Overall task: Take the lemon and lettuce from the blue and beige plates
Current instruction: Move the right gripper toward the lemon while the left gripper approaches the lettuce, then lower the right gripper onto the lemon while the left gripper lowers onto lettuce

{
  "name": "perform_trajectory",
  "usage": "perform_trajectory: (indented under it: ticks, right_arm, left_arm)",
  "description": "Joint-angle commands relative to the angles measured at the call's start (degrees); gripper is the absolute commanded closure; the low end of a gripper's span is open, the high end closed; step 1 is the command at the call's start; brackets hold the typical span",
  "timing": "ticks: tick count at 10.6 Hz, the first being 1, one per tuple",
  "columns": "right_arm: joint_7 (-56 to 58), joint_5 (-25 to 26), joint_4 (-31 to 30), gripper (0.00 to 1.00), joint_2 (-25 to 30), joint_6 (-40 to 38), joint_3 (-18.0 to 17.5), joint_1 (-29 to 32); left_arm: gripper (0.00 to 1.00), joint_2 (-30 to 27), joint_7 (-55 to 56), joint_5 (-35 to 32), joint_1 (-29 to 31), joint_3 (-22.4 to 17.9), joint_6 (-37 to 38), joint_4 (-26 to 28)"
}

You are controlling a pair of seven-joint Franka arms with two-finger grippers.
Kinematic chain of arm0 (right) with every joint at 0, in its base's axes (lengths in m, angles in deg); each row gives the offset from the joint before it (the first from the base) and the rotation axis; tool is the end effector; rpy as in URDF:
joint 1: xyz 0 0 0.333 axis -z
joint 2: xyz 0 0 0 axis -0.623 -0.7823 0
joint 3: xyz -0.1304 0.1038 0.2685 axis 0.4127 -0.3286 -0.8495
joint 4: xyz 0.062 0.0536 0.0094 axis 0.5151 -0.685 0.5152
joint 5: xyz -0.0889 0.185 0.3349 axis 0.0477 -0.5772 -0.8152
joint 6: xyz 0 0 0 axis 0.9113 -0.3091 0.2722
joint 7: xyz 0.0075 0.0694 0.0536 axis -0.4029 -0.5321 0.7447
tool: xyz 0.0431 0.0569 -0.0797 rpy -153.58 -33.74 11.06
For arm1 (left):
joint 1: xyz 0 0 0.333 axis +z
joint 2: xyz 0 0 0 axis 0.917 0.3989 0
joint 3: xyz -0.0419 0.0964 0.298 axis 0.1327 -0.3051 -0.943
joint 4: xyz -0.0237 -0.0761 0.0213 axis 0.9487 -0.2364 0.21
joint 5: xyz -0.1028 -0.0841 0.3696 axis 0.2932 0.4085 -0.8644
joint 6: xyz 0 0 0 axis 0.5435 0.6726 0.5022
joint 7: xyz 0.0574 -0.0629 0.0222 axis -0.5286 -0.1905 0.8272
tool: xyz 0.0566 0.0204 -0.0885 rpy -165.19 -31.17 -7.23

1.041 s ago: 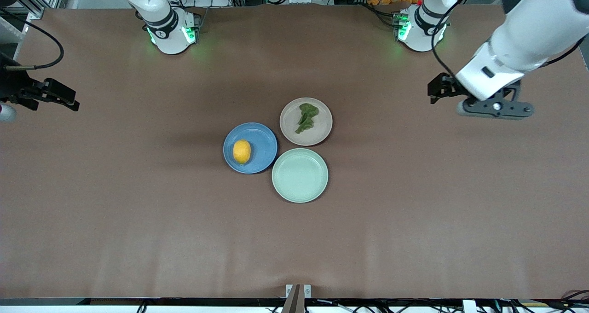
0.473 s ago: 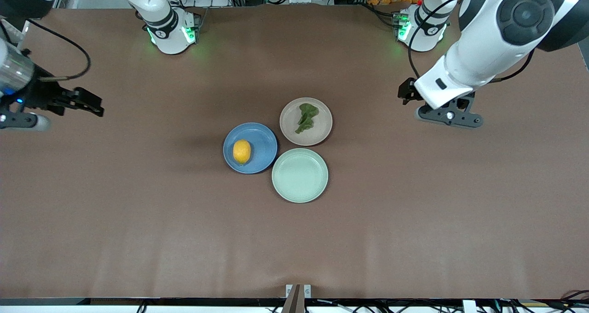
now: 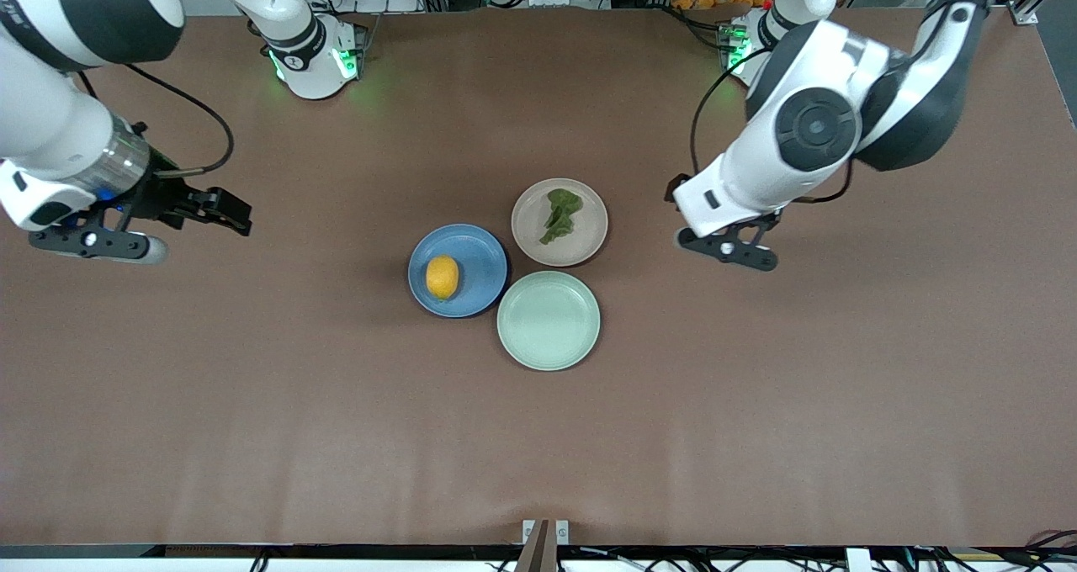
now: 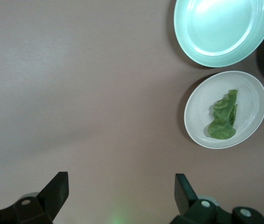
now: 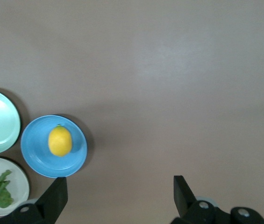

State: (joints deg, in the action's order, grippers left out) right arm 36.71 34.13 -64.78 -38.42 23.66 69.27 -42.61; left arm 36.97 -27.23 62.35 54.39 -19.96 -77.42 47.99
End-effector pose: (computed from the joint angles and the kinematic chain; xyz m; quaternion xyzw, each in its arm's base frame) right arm 0.5804 0.1241 0.5637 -0.9969 0.0761 0.0194 0.0088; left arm 0.5446 -0.3062 0.4503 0.9816 -0.1540 -0.1129 0.0066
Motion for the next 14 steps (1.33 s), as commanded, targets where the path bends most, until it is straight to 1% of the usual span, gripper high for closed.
perform_trajectory:
  ticks: [1, 2, 3, 4, 7, 9, 10, 12, 14]
  right_arm:
    - [-8.9, -0.6, -4.9, 0.0, -0.6, 7.5, -4.4, -0.1]
    - [-12.1, -0.6, -8.0, 0.0, -0.8, 12.2, -6.0, -0.1]
    - [-13.8, -0.6, -9.4, 0.0, -2.0, 15.0, -7.6, -0.1]
    - [-15.3, -0.5, -9.5, 0.0, -3.9, 16.0, -8.3, -0.5]
    - [-18.0, -0.4, -9.6, 0.0, -8.0, 18.5, -9.3, -1.5]
    - [-20.3, -0.1, -11.5, 0.0, -9.8, 23.0, -9.4, -2.7]
    - [-21.1, 0.1, -12.8, 0.0, -10.6, 25.9, -10.1, -3.1]
    - [-22.7, 0.8, -14.4, 0.0, -13.2, 30.0, -11.1, -3.8]
    - [-24.5, 3.5, -16.1, 0.0, -14.7, 32.5, -11.4, -4.6]
  left_arm:
    - [0.0, 4.2, 6.9, -1.1, -3.5, 0.0, -4.5, -1.2]
    - [0.0, 6.2, 9.5, -1.2, -4.9, -0.1, -6.5, -1.3]
    - [0.0, 7.9, 10.8, -1.1, -5.6, 0.0, -8.3, -1.7]
    - [0.0, 9.2, 12.1, -1.1, -6.8, -0.1, -9.5, -1.8]
    - [0.0, 12.5, 16.7, -1.4, -11.7, -0.4, -12.8, -1.7]
    - [0.0, 15.4, 19.3, -1.7, -14.3, -0.5, -14.7, -1.7]
    - [0.0, 17.0, 20.9, -2.0, -15.7, -0.5, -16.6, -1.7]
    - [0.0, 19.6, 21.4, -2.7, -16.5, -0.5, -17.2, -1.6]
    - [0.0, 21.1, 21.2, -2.4, -16.6, -0.5, -17.2, -1.7]
